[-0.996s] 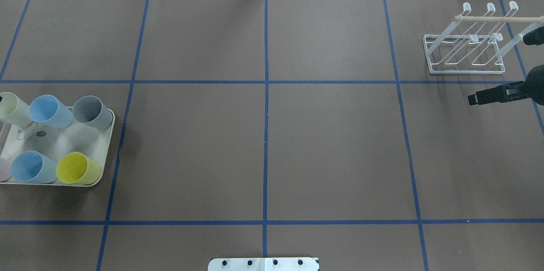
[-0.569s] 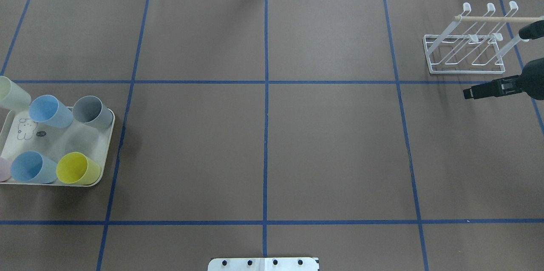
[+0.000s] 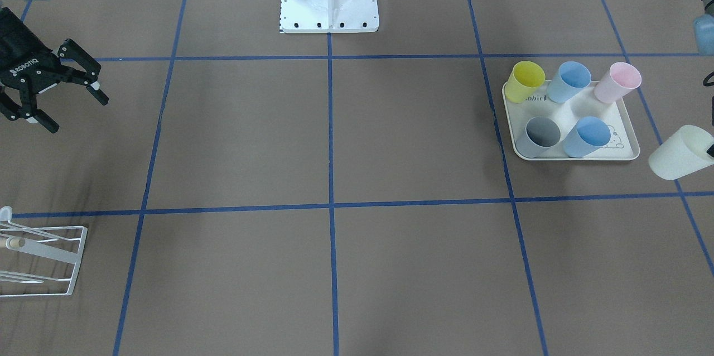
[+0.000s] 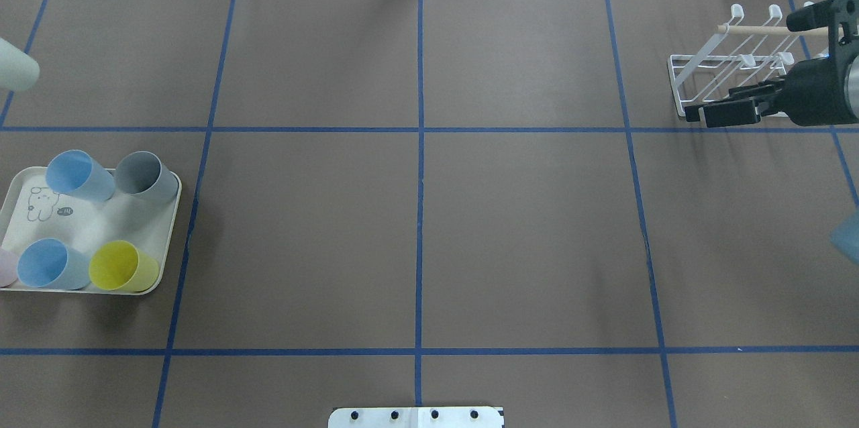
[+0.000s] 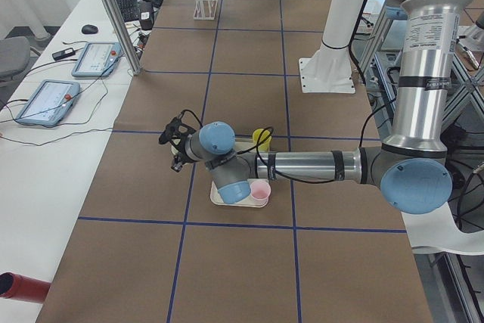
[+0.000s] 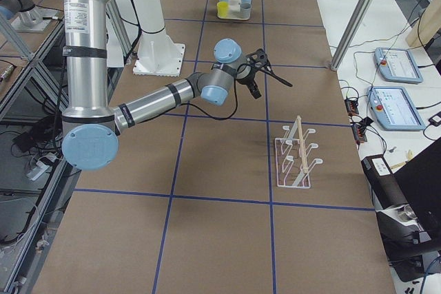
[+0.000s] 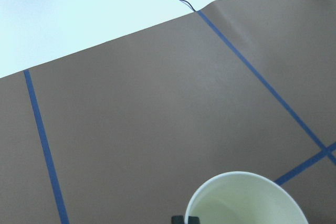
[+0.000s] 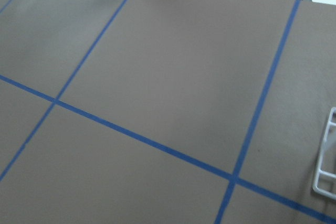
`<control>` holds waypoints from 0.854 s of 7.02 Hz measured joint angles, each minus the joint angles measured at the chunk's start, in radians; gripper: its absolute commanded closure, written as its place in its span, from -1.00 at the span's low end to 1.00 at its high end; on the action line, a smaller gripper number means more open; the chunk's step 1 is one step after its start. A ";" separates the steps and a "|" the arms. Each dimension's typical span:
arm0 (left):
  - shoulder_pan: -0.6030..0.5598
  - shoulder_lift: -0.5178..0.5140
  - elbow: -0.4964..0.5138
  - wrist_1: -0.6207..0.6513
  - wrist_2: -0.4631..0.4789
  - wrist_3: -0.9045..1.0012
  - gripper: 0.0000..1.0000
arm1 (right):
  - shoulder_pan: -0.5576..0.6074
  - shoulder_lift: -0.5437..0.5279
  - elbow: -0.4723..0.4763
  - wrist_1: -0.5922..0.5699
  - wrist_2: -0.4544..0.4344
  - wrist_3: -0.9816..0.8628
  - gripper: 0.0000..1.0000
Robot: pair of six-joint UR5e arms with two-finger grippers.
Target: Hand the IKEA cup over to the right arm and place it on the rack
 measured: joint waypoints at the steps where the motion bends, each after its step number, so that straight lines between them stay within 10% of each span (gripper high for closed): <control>1: 0.002 -0.009 -0.075 0.000 -0.001 -0.185 1.00 | -0.001 0.017 -0.057 0.141 -0.001 -0.003 -0.98; 6: 0.216 -0.171 -0.315 -0.013 -0.042 -1.156 1.00 | -0.080 0.170 -0.143 0.348 -0.089 -0.055 -0.95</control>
